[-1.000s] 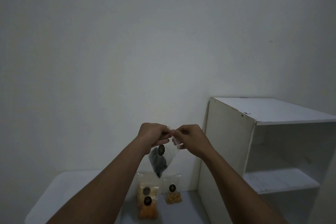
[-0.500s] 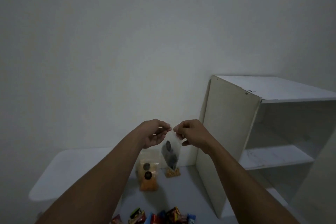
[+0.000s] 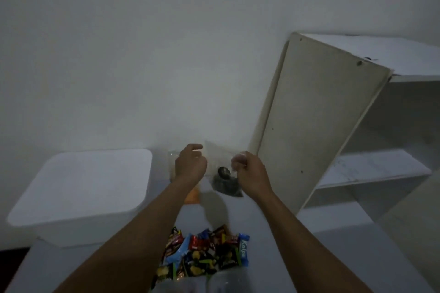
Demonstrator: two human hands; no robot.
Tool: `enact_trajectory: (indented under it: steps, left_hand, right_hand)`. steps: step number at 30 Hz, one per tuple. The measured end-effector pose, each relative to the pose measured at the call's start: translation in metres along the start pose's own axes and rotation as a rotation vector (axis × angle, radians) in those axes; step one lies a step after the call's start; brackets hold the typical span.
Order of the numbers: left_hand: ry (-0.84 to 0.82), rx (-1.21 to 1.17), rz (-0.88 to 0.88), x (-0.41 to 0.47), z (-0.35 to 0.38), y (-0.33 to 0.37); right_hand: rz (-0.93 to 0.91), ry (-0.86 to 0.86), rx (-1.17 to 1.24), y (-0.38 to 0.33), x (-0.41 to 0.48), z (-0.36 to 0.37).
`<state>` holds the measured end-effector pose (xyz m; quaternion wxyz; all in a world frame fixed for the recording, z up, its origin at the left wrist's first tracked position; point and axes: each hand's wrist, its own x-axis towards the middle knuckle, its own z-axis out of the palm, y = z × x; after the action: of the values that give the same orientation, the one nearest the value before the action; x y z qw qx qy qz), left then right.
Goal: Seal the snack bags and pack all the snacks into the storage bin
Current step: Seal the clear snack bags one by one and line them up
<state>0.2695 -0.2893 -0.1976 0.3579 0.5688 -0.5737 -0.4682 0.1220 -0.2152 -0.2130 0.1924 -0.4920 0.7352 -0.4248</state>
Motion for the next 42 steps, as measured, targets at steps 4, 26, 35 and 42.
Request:
enact_trajectory:
  steps: [4, 26, 35, 42]
  left_hand:
    - [-0.294, 0.047, -0.112, 0.012, 0.035, -0.054]
    - [0.14, 0.003, -0.247, 0.096, 0.148, -0.155]
    - [0.168, 0.031, -0.242, 0.098, 0.157, -0.146]
    - [0.084, 0.097, -0.236, 0.094, 0.148, -0.142]
  right_hand:
    - [0.064, -0.066, 0.131, 0.047, 0.019, 0.019]
    - [0.441, -0.106, 0.143, 0.184, 0.103, 0.105]
    - [0.364, -0.184, 0.107, 0.181, 0.108, 0.093]
    - [0.333, -0.253, 0.032, 0.166, 0.106, 0.081]
